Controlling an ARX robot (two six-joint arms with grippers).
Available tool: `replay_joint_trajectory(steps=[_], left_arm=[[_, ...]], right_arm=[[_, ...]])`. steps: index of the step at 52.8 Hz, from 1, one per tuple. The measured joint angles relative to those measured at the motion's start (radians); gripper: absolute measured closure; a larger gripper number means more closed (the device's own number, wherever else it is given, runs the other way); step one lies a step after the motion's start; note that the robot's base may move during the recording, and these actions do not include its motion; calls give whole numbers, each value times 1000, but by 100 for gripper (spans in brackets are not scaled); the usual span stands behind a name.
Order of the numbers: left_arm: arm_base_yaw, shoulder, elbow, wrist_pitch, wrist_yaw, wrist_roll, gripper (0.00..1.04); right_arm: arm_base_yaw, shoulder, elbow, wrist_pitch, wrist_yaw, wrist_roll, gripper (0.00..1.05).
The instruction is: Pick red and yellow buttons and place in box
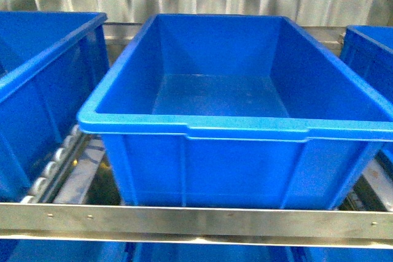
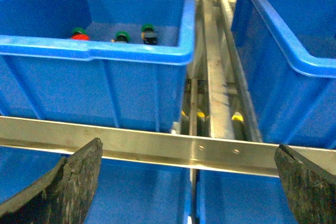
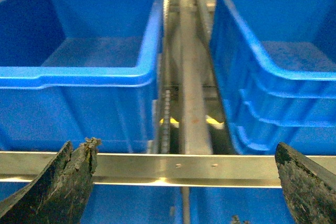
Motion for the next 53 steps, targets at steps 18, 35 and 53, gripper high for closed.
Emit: replay_joint_trajectory(steps=[18, 35, 53], left_arm=[[0, 0, 0, 1, -1, 0, 8], [0, 0, 0, 0, -3, 0, 8], [0, 0, 0, 1, 0, 1, 8]], right_arm=[[0, 0, 0, -1, -3, 0, 6], [-2, 0, -2, -1, -3, 0, 6], [-2, 0, -2, -1, -2, 0, 6]])
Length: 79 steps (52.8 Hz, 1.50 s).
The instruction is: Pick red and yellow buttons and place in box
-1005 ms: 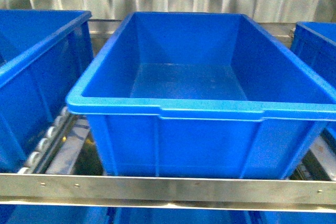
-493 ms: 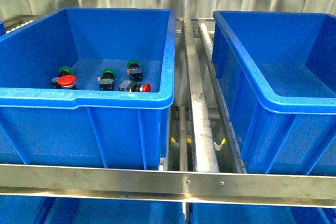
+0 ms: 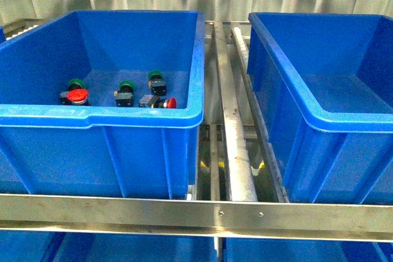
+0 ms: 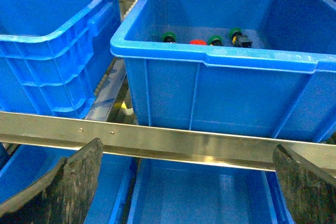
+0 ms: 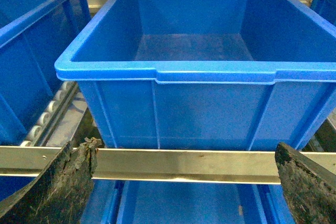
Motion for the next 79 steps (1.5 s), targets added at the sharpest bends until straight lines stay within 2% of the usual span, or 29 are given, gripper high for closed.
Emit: replay_joint_trajectory(steps=[5, 6, 8, 9, 12, 15, 21, 26, 32, 44, 53, 64, 79], left_arm=[[-6, 11, 2, -13, -19, 3, 8], [-20, 34, 17, -51, -71, 4, 8], [-54, 142, 55, -32, -165, 6, 8], [-60, 178, 72, -13, -176, 9, 8], [-74, 376, 199, 125, -228, 37, 8], [-71, 517, 323, 213, -237, 58, 8], [-61, 785, 575, 235, -248, 65, 8], [-65, 1035, 793, 194, -266, 53, 8], [-88, 1368, 1048, 77, -331, 25, 8], [-123, 1798, 1504, -141, -396, 13, 8], [-130, 1922, 1630, -164, -390, 6, 8], [-147, 2016, 1678, -167, -368, 2, 8], [-154, 2134, 1743, -224, -396, -47, 8]], right_arm=[[0, 0, 0, 0, 0, 0, 6], [0, 0, 0, 0, 0, 0, 6], [0, 0, 0, 0, 0, 0, 6], [0, 0, 0, 0, 0, 0, 6], [0, 0, 0, 0, 0, 0, 6], [0, 0, 0, 0, 0, 0, 6], [0, 0, 0, 0, 0, 0, 6], [0, 0, 0, 0, 0, 0, 6], [0, 0, 0, 0, 0, 0, 6], [0, 0, 0, 0, 0, 0, 6], [0, 0, 0, 0, 0, 0, 6], [0, 0, 0, 0, 0, 0, 6], [0, 0, 0, 0, 0, 0, 6]])
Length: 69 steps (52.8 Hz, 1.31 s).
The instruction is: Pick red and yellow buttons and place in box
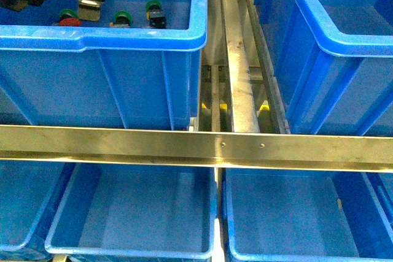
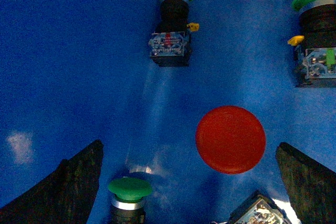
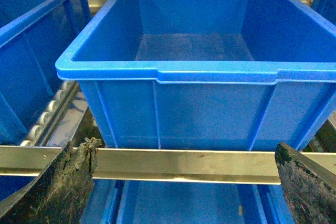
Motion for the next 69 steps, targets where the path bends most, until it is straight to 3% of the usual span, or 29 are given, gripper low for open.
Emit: replay_joint_trajectory(steps=[47, 64, 69], left_arm=[[-7, 140, 163, -94, 0, -26, 8], [-9, 179, 159, -51, -18, -14, 72], [-4, 158, 117, -5, -9, -12, 77]], right_arm=[[0, 0, 0, 0, 0, 0, 6], [0, 0, 0, 0, 0, 0, 6], [0, 0, 0, 0, 0, 0, 6]])
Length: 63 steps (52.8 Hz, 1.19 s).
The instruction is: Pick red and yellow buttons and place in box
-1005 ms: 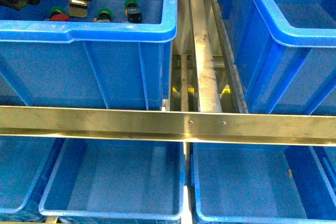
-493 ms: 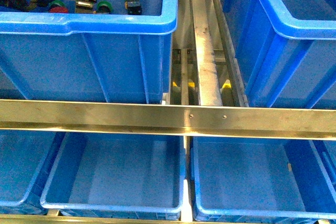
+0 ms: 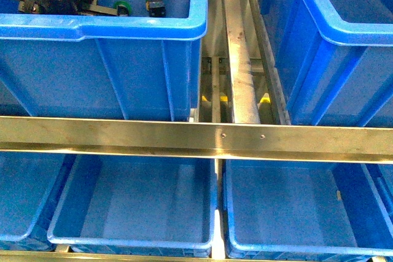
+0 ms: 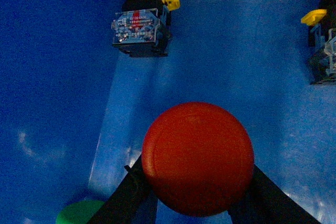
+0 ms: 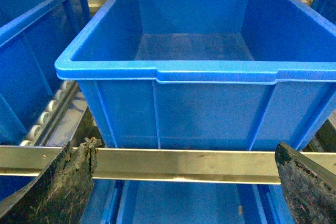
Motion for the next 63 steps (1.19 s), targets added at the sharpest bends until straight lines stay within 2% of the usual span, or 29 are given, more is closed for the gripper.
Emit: replay_joint_trajectory(steps=[10, 23, 28, 32, 38, 46, 55, 63], left_arm=[[11, -75, -87, 97, 43, 2, 78], [31, -283, -206, 233, 149, -28, 78], [43, -402, -279, 289, 220, -56, 78], [65, -549, -410, 362, 328, -81, 78], [95, -678, -549, 413, 423, -102, 78], [212, -1013, -926, 541, 637, -169, 78], [330, -1310, -1210, 548, 804, -245, 78], [388, -1435, -1315, 522, 884, -284, 78]], right_arm=[[0, 0, 0, 0, 0, 0, 6], [0, 0, 0, 0, 0, 0, 6], [0, 0, 0, 0, 0, 0, 6], [0, 0, 0, 0, 0, 0, 6], [0, 0, 0, 0, 0, 0, 6], [0, 0, 0, 0, 0, 0, 6], [0, 0, 0, 0, 0, 0, 6], [0, 0, 0, 0, 0, 0, 6]])
